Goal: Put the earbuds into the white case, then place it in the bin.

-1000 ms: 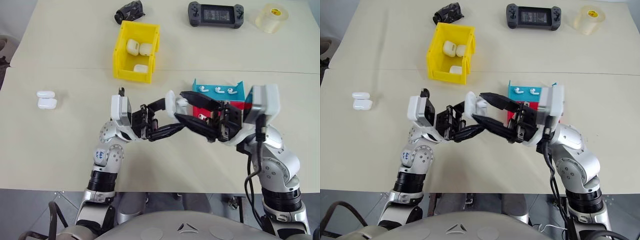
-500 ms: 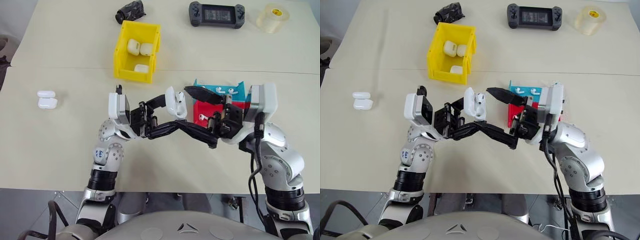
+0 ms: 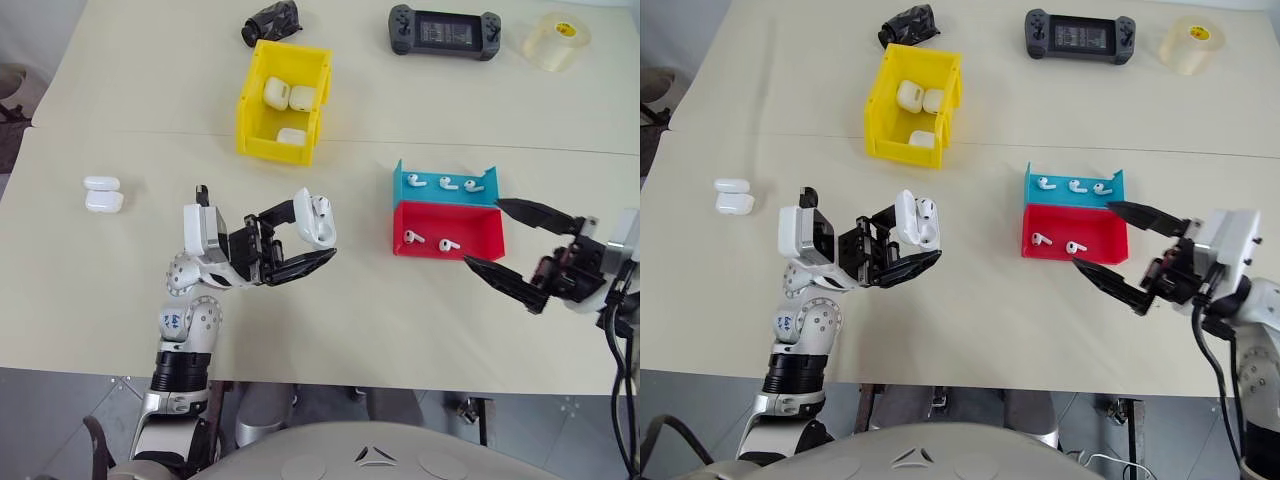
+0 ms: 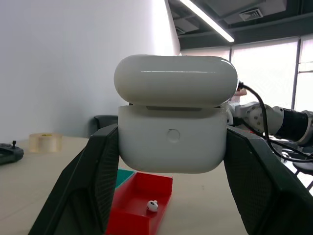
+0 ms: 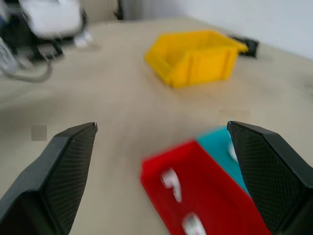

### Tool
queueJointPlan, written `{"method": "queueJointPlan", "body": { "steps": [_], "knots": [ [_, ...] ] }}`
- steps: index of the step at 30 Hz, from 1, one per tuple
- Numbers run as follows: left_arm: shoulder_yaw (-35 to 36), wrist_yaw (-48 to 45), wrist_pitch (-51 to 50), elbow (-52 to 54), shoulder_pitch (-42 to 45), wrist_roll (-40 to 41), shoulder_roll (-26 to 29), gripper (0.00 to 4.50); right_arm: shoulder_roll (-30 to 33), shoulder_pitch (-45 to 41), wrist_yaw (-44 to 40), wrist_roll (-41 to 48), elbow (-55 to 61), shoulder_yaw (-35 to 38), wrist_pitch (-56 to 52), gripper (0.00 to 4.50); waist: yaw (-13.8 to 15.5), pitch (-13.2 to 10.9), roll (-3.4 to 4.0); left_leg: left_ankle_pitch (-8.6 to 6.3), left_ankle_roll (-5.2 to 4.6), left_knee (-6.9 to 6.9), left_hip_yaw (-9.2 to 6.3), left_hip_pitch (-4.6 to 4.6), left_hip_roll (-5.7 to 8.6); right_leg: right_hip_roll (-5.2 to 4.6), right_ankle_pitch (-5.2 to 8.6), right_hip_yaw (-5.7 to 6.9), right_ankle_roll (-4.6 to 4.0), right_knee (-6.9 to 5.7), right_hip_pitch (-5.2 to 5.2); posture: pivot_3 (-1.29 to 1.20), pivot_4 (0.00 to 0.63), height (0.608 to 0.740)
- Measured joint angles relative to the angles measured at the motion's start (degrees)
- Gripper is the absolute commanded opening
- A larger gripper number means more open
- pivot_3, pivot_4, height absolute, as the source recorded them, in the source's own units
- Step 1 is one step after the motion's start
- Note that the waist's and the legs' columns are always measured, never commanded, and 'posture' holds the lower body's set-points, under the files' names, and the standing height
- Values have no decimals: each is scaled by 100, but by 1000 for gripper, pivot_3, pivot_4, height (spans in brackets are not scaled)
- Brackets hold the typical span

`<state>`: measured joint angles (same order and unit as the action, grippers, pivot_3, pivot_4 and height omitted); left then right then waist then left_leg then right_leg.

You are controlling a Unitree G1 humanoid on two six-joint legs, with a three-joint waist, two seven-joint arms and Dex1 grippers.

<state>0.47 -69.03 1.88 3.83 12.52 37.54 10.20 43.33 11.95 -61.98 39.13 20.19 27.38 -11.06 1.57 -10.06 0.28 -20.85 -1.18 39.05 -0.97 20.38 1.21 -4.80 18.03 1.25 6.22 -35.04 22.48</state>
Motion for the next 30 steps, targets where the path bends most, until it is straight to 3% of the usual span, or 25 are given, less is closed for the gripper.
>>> {"method": "queueJointPlan", "body": {
  "steps": [12,18,20,24,26,30],
  "knots": [
    [-215,-230,-235,451,-236,151,217,2790,285,285,-552,-917,-1426,422,959,4469,-27,0,2,3,5,0,3,-4,-6,5,0,-5,1,-1,-1,0,150,740],
    [-174,-121,-306,763,-624,152,407,2790,337,-32,-279,-1005,-1107,177,702,4469,-41,-5,14,5,9,0,3,-6,-10,6,0,-6,0,-2,-2,0,150,740],
    [-136,75,-344,882,-651,153,407,2790,884,-643,-121,-1111,-962,-415,-56,4469,-94,-21,38,8,3,6,15,-6,-6,0,-3,-18,-1,-1,-1,0,150,740],
    [-141,223,-358,1147,-623,168,419,2790,1732,-2794,194,-1682,-964,-1778,-1581,4469,-156,-28,58,18,10,-13,-2,-7,-8,-1,-1,0,-8,0,6,0,150,740],
    [-108,216,-312,1085,-707,155,453,2790,1603,-3928,166,-2057,-1484,-2575,-1915,4469,-164,-34,54,15,18,-13,-4,3,-16,9,2,5,-13,1,18,0,150,740],
    [-151,177,-227,1086,-754,134,450,2790,1344,-5154,-41,-2732,-2408,-3670,-2188,4469,-92,-34,59,10,9,1,-8,75,-5,5,1,8,-11,-13,87,0,150,740]
  ]
}}
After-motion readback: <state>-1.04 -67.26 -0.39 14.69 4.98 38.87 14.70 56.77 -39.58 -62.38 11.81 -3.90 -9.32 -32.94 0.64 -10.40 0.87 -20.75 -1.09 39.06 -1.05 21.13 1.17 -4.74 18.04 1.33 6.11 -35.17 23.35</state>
